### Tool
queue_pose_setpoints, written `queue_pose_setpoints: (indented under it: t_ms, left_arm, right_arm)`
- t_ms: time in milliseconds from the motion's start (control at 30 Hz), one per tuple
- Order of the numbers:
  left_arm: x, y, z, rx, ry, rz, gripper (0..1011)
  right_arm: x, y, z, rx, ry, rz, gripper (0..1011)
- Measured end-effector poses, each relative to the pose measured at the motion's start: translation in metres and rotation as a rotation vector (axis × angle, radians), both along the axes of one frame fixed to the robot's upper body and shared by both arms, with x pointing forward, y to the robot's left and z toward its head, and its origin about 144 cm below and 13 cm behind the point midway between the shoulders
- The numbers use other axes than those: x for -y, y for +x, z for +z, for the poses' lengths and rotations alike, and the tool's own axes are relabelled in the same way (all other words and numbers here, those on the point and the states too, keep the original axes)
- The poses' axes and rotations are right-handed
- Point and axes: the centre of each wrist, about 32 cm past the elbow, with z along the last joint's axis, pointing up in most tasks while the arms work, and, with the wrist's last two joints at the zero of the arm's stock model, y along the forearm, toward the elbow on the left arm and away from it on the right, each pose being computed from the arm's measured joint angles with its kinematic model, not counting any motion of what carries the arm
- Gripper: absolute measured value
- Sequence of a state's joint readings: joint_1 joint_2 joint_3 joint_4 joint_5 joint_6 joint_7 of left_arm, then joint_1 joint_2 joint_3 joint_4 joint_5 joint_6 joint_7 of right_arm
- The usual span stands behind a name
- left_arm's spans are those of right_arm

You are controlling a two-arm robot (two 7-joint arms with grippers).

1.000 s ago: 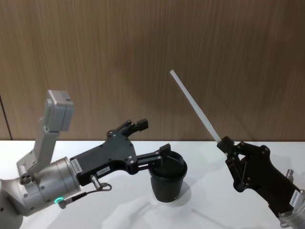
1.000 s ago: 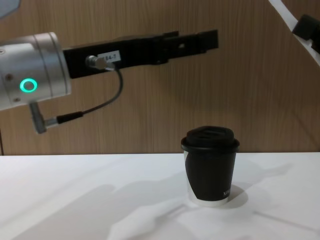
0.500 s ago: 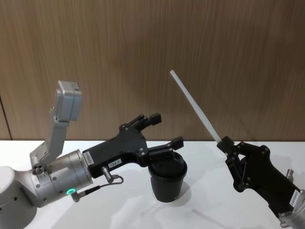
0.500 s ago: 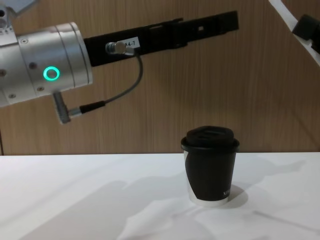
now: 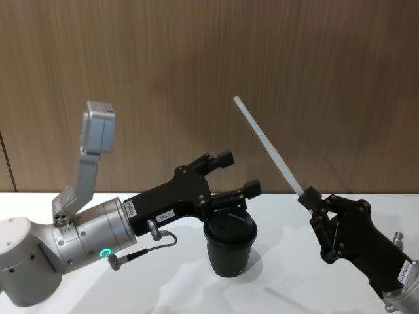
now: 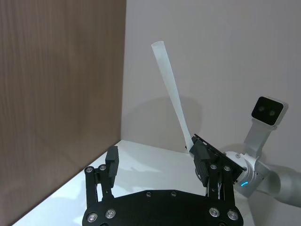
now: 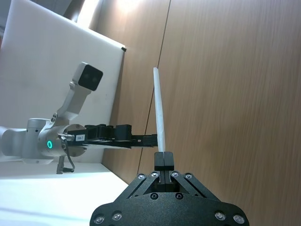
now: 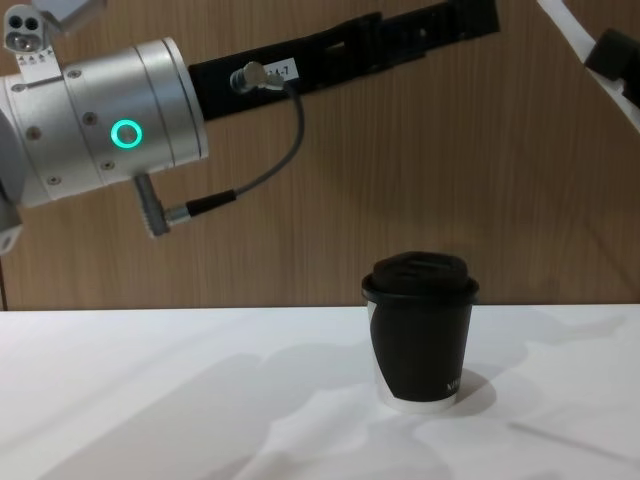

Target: Pick up the straw with one hand, pass it to the other hand, and insert it into the cup.

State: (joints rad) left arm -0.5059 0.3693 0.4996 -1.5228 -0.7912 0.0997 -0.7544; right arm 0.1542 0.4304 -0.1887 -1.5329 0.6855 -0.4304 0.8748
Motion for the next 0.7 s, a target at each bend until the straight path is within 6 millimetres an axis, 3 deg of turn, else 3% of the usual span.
queue_pose_setpoints:
  t_ms: [700]
  left_arm:
    - [0.009,0.016,0.001,-0.039,-0.049,-0.076,1003]
  right_arm:
    - [0.0,0.0,0.0,0.0,0.0,0.0,0]
